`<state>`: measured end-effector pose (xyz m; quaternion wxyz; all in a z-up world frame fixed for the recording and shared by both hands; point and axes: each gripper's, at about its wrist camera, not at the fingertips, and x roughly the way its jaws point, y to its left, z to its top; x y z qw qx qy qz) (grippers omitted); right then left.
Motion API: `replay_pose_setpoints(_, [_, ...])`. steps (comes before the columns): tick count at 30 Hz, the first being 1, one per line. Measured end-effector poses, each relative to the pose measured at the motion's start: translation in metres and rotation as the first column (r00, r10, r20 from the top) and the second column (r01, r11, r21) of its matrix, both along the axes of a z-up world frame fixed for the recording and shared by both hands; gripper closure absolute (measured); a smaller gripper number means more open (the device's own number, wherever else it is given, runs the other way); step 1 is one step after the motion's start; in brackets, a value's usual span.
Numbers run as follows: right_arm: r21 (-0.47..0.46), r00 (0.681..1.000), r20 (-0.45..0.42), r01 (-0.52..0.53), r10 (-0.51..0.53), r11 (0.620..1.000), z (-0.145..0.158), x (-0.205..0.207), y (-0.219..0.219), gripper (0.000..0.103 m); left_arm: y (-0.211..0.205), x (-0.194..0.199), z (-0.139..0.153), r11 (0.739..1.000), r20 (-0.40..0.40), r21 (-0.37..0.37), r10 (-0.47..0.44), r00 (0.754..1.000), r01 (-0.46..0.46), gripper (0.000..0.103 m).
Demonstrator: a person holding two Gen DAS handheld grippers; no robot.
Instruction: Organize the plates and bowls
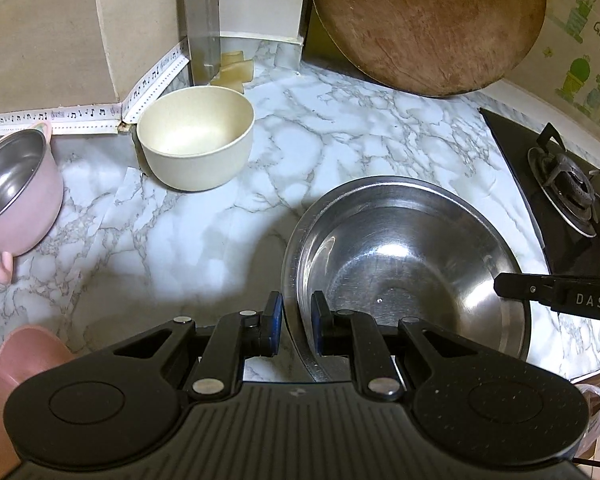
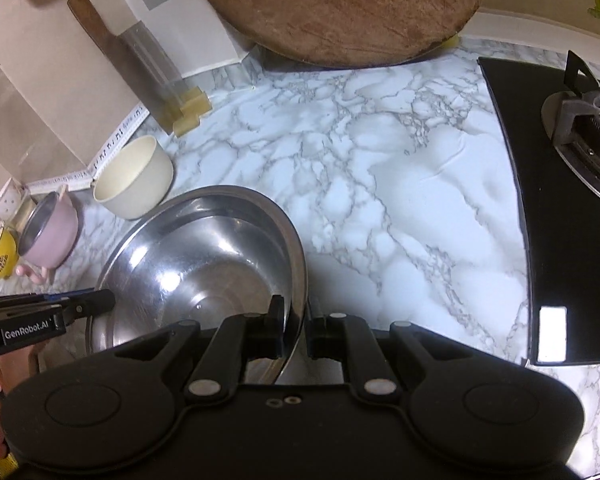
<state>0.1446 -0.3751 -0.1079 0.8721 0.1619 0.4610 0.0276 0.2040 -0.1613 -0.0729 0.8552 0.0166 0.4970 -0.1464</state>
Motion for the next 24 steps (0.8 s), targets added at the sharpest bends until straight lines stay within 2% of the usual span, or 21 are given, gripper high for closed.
replay_pose_setpoints(12, [-0.013, 1.000, -0.006, -0.009, 0.009, 1.000, -0.0071, -0.0020, -0.0005, 0.092, -0.0019, -0.0024, -0.0070, 1.000, 0.001, 0.010, -0.003, 1.000, 0.003, 0.089])
replay_pose_setpoints(17, [0.008, 1.000, -0.006, -0.007, 0.008, 1.000, -0.0070, -0.0017, -0.0013, 0.083, -0.0014, -0.0020, -0.0070, 1.000, -0.003, 0.000, -0.004, 1.000, 0.004, 0.089])
replay_pose_setpoints(24, [-0.031, 1.000, 0.006, -0.015, 0.015, 0.999, -0.0001, -0.0044, 0.0017, 0.079, -0.0012, -0.0025, -0.0064, 1.000, -0.006, -0.002, -0.001, 1.000, 0.001, 0.089])
